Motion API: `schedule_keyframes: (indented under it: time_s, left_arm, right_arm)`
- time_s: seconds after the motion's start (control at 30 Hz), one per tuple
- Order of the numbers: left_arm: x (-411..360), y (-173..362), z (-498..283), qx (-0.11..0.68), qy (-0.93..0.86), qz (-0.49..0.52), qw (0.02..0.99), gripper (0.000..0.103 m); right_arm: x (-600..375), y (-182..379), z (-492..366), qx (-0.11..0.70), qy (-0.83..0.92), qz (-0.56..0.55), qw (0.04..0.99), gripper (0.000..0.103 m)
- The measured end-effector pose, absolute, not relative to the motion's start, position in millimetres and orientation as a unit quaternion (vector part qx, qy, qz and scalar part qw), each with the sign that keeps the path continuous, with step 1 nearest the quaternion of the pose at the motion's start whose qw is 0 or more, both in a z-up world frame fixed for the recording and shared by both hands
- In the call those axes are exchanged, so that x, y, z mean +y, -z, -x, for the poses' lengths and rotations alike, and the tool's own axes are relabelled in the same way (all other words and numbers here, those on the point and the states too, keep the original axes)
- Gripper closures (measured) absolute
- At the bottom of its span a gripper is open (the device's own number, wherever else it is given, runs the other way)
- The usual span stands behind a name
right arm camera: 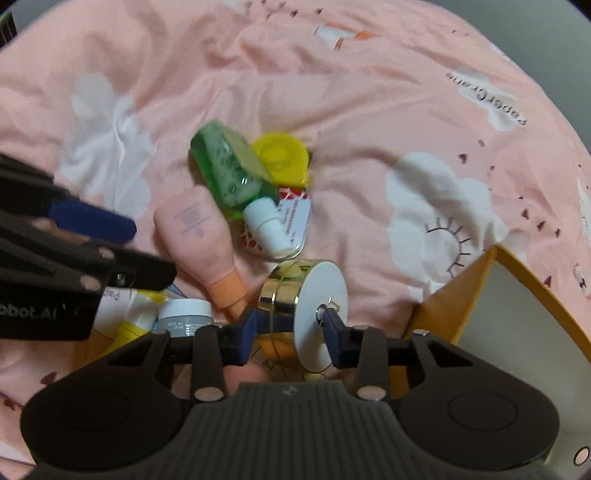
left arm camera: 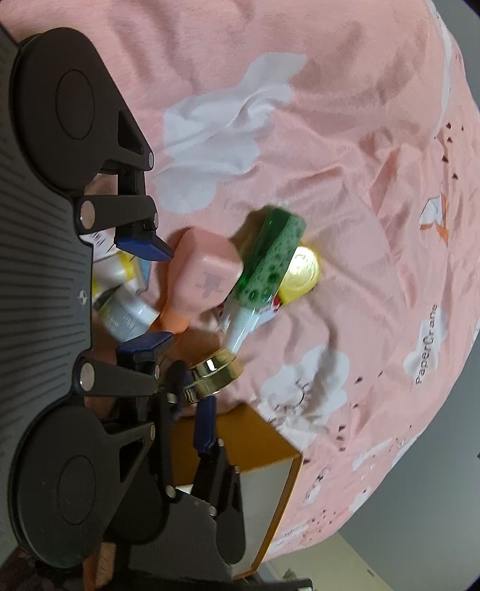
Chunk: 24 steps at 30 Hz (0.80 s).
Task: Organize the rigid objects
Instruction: 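Grasp the white-and-gold compact with the right tool while the left tool grasps the clear sponge jar, then lower the compact into the box and open the right tool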
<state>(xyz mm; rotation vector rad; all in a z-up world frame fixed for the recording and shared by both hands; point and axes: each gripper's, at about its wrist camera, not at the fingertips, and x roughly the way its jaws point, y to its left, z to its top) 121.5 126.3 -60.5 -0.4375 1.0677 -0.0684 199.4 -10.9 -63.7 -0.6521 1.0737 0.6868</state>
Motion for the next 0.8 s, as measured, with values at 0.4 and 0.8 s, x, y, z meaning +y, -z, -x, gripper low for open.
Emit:
schedule_keyframes:
  time_s: [0.4,0.8]
  left_arm:
    - [81.5,38.5,-106.3,0.48,0.128,0.107,0.861,0.051]
    - [10.0,45.9,-101.4,0.458,0.262,-0.201,0.825,0.035]
  right_arm:
    - [-68.0,-2.7,-187.7,0.457,-0.325,0.156,0.813,0.074]
    - [-133.2,-64.4,-158.2,0.401,-0.319,0.03,0.858,0.074]
